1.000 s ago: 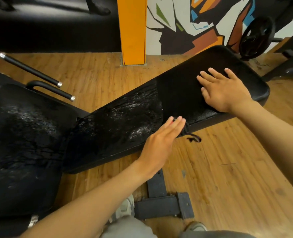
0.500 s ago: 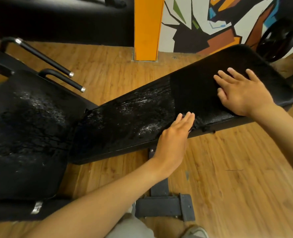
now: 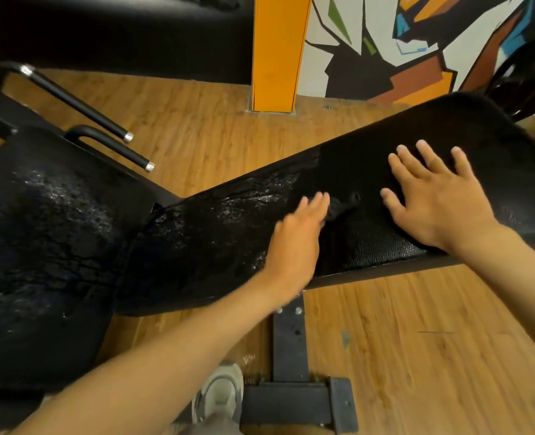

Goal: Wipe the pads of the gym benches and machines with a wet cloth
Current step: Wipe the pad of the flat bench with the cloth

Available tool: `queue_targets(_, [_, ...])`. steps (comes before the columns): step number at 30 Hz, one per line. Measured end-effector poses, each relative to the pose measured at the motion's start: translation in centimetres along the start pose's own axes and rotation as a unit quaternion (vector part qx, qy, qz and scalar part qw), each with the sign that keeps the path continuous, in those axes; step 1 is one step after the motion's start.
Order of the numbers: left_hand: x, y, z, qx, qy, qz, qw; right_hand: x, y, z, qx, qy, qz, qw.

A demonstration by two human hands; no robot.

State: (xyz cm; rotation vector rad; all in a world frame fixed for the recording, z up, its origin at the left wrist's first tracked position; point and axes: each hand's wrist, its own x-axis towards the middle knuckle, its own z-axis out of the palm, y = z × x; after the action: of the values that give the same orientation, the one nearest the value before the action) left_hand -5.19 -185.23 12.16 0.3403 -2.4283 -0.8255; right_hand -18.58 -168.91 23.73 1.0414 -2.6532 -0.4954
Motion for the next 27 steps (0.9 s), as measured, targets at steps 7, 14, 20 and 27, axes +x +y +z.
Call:
queue_targets(7, [7.5,-1.9,1.3,0.003,-0.002,-0.016,1.0,2.1,-3.0,0.9,-0.02,-0.025,-0.003,0.999])
queue_targets(14, [12.1,-2.6,1.6,0.026,-0.001,-0.047,0.999,2.0,-3.3,1.0,-0.035,-0.01,0.003,0.999])
queue_targets(20, [5.4,-3.3,1.1,-0.02,0.009,0.015,1.0,2.0,-3.5,0.8,-0.043,-0.012,0.005,0.999])
queue_targets(27, [13.9,-4.7,2.0,-0.015,-0.007,-0.073,0.997,1.9,-3.5,0.7,-0.046,-0.005,0.001,0.999])
